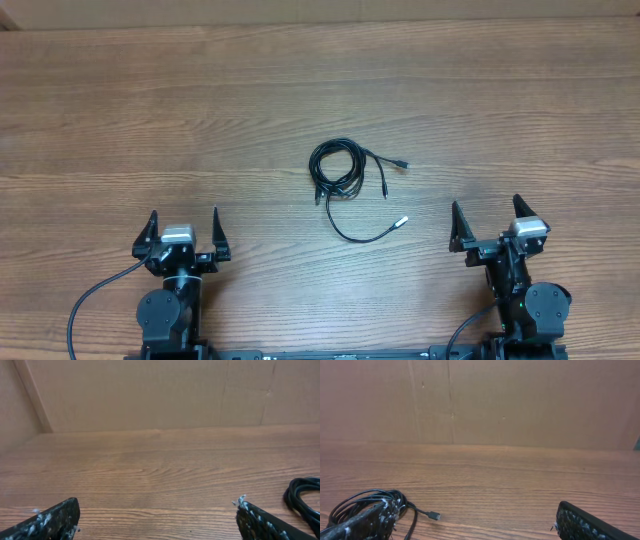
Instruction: Untangle cables
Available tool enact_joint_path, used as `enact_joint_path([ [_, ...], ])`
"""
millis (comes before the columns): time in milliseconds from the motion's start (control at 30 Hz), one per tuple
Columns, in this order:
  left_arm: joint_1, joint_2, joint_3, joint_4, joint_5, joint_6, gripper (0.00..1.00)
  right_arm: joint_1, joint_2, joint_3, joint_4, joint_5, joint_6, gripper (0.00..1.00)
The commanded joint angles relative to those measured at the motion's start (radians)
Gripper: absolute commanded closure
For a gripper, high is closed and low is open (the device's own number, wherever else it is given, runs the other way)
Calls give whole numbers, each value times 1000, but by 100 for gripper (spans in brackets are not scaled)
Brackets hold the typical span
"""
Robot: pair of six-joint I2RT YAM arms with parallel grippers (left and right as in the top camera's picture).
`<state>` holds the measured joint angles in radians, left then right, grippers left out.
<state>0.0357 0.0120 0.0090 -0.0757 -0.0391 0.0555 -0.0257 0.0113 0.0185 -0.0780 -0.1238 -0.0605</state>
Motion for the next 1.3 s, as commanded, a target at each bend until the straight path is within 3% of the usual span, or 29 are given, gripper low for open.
enact_joint_path([
  [0, 10, -8, -4, 3, -14, 19, 1, -3, -8, -11, 5, 3, -5, 0],
  [133, 10, -8, -4, 14, 43, 18, 0, -3, -8, -11, 5, -2, 1, 0],
  [600, 10, 64, 95, -50, -21, -93, 0, -3, -8, -8, 0, 1, 11, 0],
  [967, 10, 497, 382, -125, 41, -93, 0, -3, 97, 122, -187, 44, 16, 0],
  [1267, 10, 920, 703, -311, 195, -93, 0, -3, 336, 297, -278, 44, 114, 0],
])
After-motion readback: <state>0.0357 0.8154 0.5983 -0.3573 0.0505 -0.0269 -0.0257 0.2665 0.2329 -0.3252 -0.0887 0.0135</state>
